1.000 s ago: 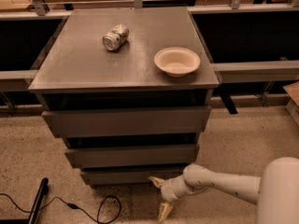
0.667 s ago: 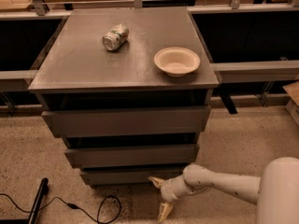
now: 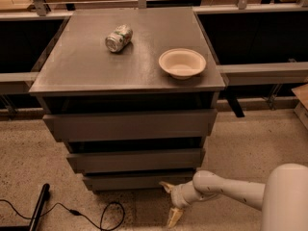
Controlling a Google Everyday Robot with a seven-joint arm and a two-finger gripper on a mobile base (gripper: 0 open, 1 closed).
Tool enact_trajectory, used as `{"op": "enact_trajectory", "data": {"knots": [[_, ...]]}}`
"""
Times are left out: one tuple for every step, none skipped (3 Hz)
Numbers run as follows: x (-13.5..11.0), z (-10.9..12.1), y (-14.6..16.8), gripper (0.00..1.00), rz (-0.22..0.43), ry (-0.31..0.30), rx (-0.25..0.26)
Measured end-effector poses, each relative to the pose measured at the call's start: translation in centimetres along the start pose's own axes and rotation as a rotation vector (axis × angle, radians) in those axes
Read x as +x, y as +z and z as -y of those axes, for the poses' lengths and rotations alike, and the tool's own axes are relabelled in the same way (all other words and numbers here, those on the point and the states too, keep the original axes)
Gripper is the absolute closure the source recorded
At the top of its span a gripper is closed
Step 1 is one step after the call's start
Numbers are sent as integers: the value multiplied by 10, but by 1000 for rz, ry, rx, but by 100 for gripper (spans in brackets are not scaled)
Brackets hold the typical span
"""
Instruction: Open bottom drawer
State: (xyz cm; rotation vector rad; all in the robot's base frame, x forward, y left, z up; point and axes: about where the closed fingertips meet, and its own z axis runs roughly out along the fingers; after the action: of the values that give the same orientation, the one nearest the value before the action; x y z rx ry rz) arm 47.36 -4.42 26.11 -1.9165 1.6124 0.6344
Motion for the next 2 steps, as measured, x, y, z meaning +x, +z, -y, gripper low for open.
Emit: {"op": "enact_trajectory", "data": {"knots": [[22, 9, -3, 0, 4, -18, 58], [38, 26, -4, 0, -45, -47, 79]]}}
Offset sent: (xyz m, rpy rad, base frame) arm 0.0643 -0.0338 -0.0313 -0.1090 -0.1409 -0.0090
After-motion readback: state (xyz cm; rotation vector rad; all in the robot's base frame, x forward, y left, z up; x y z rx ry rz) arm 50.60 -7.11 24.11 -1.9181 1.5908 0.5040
